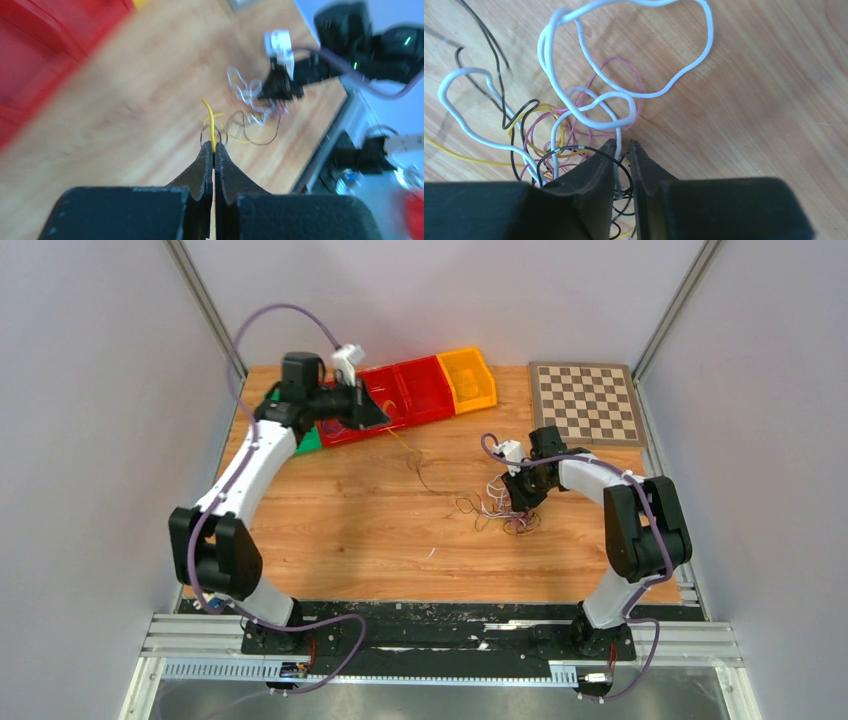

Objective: Untangle the cables

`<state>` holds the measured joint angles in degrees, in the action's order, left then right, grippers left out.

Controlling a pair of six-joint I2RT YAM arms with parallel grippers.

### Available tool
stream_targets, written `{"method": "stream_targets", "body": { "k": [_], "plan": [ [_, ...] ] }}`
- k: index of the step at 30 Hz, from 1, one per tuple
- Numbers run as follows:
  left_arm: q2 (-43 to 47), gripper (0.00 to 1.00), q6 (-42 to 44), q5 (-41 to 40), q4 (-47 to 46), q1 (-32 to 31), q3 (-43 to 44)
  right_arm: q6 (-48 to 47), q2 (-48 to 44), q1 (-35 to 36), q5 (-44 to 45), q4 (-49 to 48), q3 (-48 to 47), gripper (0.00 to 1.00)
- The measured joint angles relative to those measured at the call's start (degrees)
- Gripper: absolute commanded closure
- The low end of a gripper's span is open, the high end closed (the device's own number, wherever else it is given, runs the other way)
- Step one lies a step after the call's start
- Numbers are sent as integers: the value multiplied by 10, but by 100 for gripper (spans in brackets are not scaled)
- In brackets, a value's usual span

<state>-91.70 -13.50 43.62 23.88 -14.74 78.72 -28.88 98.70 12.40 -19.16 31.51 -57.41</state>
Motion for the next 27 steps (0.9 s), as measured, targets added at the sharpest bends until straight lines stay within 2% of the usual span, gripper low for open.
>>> {"method": "stream_targets", "body": {
  "k": [4, 9, 16, 27],
  "plan": [
    [47, 100, 16, -9, 9, 72, 82, -25, -9, -5, 5, -19, 15, 88],
    [51, 100, 16, -8, 13, 142, 193, -57, -14, -35, 9, -40, 27, 91],
    [42, 100, 0, 1, -5, 216, 336, -117, -13, -101, 39, -71, 34, 89],
    [-14, 100, -48, 6, -72, 285, 494, -187, -14, -121, 68, -80, 35, 83]
  ]
}}
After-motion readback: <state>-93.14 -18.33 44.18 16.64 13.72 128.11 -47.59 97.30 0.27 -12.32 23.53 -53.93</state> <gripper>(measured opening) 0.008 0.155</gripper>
